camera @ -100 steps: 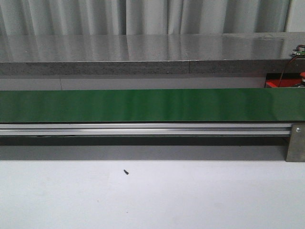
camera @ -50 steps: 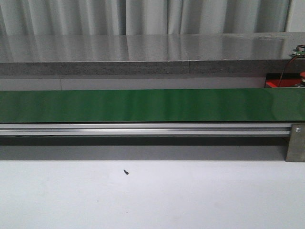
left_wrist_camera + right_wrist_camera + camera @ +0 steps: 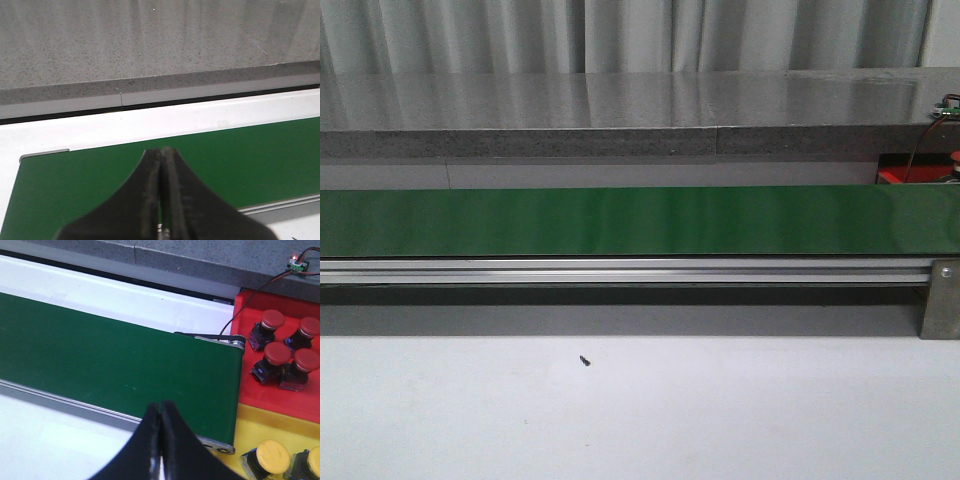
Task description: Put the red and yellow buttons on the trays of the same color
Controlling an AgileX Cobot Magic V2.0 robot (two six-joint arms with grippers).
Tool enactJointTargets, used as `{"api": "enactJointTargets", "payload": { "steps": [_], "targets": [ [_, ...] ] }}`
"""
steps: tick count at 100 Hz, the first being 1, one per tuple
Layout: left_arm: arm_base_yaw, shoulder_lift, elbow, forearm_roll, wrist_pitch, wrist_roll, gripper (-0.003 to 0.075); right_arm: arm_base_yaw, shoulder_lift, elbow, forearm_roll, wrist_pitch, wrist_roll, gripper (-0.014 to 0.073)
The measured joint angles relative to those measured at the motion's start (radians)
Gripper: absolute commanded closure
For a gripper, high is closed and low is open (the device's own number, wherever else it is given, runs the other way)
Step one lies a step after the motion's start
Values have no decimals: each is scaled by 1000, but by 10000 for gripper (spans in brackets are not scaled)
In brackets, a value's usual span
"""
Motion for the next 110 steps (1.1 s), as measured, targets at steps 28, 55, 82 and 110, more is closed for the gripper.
{"api": "enactJointTargets", "payload": {
  "steps": [28,55,82,110],
  "targets": [
    [0,0,0,0,0,0,740,0,0,0,0,0,0,662],
    [0,0,0,0,0,0,740,5,0,2,16,-43,0,662],
    [0,0,0,0,0,0,740,113,-41,103,-145,-240,131,662],
    [0,0,0,0,0,0,740,152,-212,350,-299,-568,337,662]
  ]
}}
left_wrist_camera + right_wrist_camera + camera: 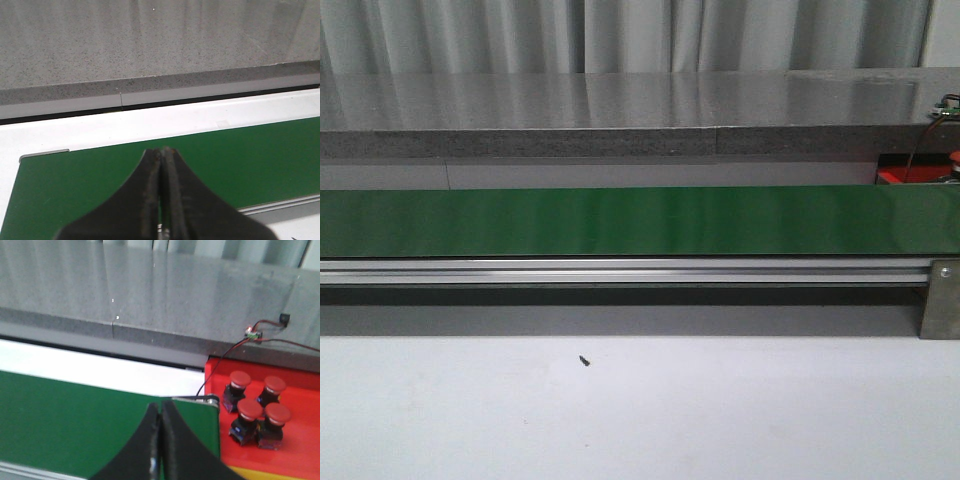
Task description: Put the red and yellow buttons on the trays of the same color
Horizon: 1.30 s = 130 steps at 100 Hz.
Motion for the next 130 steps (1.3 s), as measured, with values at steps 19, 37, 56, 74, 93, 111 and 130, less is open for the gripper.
{"api": "enactJointTargets", "payload": {
  "steps": [19,37,56,74,93,111,130],
  "targets": [
    [0,0,0,0,0,0,740,0,-169,173,-9,-154,15,662],
    [0,0,0,0,0,0,740,0,-347,302,-11,-161,15,662],
    [0,0,0,0,0,0,740,-63,-486,404,-13,-151,28,662],
    [0,0,0,0,0,0,740,-128,-571,471,-32,-130,71,662],
    [0,0,0,0,0,0,740,-119,-620,487,-124,-62,157,662],
    [0,0,0,0,0,0,740,-65,-622,489,-154,-9,177,662],
    [0,0,0,0,0,0,740,-40,-622,490,-157,0,183,662]
  ]
}}
